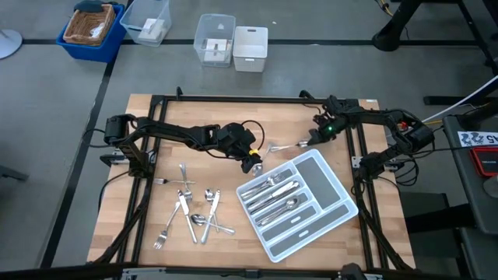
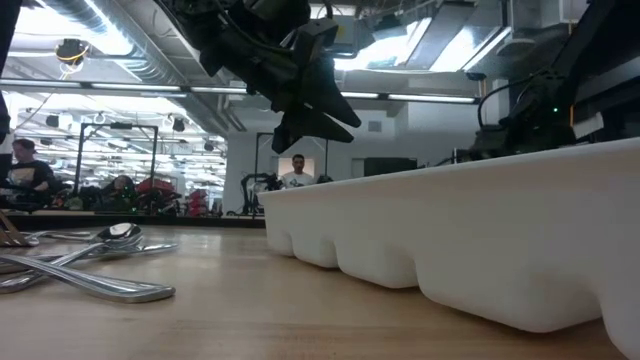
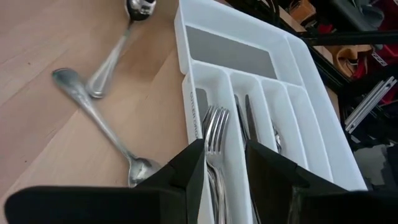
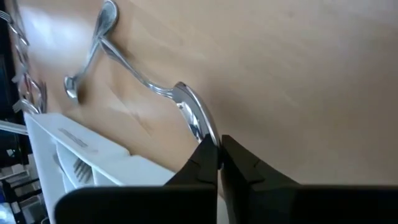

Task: Sort silverware
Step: Put the silver spoon into the silverware tray

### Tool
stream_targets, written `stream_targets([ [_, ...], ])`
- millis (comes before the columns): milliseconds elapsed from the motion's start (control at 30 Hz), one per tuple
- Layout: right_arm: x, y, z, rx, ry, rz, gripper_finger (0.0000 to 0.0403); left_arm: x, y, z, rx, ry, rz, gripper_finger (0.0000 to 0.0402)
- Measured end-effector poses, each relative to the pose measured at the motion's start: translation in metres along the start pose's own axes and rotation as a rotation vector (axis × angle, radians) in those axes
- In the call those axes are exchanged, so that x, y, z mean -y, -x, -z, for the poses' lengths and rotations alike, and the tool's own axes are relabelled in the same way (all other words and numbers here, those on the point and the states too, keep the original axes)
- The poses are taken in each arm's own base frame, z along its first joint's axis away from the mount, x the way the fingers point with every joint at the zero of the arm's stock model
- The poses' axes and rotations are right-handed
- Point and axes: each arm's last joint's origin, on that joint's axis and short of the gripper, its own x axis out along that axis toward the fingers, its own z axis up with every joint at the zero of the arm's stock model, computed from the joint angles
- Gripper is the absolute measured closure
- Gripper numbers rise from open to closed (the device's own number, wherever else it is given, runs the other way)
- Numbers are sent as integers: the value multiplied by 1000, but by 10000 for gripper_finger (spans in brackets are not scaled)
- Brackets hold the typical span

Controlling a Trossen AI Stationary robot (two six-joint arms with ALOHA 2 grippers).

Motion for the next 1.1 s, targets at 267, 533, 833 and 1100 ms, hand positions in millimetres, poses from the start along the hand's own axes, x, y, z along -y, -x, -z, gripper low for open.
stream_targets([
  [267, -4, 0, -7, 49, 13, -91, 399, -1, 0, -2, 38, -53, -40, 295],
  [533, -14, 7, -15, 51, 29, -231, 400, 0, 1, -8, 126, -143, -87, 295],
  [833, -40, 14, -8, -3, 88, -327, 400, 0, 1, -8, 120, -83, -73, 295],
  [1100, -85, 5, 24, -154, 172, -299, 400, 13, 22, -9, 10, -12, 93, 295],
])
